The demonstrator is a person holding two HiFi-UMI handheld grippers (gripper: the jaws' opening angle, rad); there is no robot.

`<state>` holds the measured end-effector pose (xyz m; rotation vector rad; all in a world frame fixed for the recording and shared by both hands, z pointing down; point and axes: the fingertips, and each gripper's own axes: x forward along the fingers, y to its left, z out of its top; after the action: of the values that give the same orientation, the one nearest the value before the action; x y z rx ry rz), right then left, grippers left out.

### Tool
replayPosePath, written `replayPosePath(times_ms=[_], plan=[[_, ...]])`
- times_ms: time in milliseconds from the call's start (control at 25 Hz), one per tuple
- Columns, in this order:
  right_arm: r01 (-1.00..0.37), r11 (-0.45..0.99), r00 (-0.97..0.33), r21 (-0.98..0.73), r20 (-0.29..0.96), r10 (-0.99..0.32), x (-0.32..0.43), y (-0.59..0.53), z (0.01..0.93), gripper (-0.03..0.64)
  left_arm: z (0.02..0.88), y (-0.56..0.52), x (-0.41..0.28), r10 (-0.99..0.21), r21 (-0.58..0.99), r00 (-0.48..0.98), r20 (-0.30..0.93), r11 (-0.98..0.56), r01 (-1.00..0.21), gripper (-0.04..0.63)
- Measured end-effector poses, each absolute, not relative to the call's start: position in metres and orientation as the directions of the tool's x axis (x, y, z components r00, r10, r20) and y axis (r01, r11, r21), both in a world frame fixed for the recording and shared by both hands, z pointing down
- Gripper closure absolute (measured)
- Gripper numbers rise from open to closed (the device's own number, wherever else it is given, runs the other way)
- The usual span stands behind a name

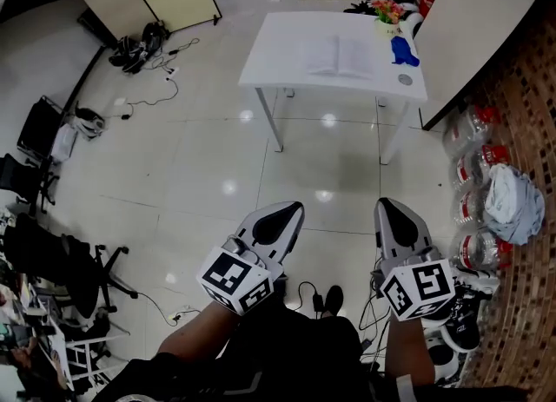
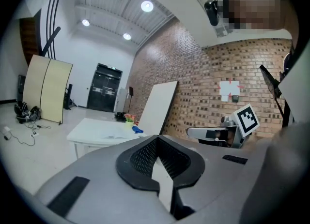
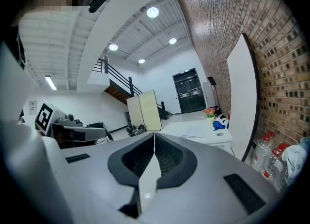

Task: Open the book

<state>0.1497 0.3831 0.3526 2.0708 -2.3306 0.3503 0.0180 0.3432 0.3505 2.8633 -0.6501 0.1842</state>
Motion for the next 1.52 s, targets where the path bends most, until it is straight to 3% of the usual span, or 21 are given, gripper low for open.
replayPosePath(times_ms=[320,600,1120,1520], plan=[[-0.988,0.101,-0.117,-0.112,0.14,-0.983,0.048,0.429,0.344,0.617,0.345,0.386,-0.085,-0.427,0.147,0.899,0.101,-0.887,-0.438,0.6],[-0.984,0.071,-0.093,-0.165,0.135,-0.986,-0.041,0.464,0.336,0.617,0.35,0.403,-0.172,-0.386,0.125,0.918,0.093,-0.91,-0.395,0.6],[-0.995,0.044,-0.052,-0.084,0.089,-0.995,-0.036,0.543,0.294,0.617,0.3,0.471,-0.18,-0.412,0.128,0.911,0.004,-0.904,-0.409,0.6],[-0.995,0.041,-0.048,-0.094,0.079,-0.996,-0.02,0.56,0.29,0.617,0.298,0.496,-0.164,-0.412,0.134,0.911,0.013,-0.902,-0.409,0.6]])
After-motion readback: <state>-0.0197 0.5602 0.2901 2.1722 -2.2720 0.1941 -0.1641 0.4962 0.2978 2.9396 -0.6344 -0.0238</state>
